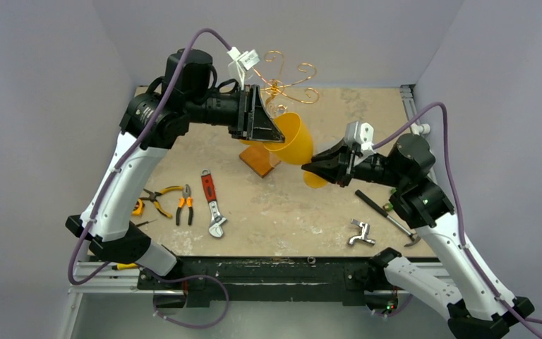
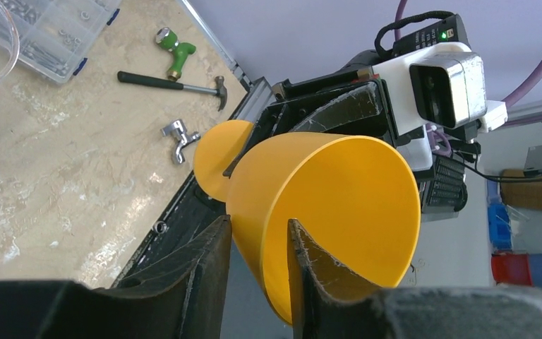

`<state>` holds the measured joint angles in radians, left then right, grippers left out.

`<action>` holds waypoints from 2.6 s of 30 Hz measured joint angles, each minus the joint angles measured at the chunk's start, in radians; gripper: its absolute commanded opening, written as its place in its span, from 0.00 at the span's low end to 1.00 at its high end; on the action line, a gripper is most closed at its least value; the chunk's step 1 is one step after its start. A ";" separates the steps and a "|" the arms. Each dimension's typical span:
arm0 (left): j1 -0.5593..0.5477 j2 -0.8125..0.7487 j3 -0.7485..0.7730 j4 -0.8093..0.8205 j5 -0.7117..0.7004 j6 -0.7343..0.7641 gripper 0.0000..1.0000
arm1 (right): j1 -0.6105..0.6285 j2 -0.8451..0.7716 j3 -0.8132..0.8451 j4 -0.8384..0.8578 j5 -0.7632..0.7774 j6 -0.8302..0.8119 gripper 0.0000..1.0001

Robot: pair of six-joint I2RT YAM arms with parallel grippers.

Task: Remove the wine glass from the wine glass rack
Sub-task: Place the wine glass at the center of the board.

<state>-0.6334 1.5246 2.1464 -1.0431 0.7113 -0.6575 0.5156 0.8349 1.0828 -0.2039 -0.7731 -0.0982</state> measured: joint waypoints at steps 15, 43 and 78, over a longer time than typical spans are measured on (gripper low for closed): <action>-0.008 0.000 0.000 -0.098 -0.048 0.084 0.32 | 0.045 0.034 0.000 -0.030 0.022 -0.029 0.00; -0.018 -0.020 -0.025 -0.178 -0.070 0.171 0.51 | 0.134 0.068 0.023 -0.044 0.129 -0.034 0.00; -0.018 -0.074 -0.130 -0.140 -0.179 0.095 0.00 | 0.145 0.062 0.028 -0.012 0.172 0.082 0.58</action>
<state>-0.6514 1.4502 2.0163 -1.1831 0.5327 -0.5621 0.6605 0.8967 1.1107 -0.2161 -0.6006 -0.0162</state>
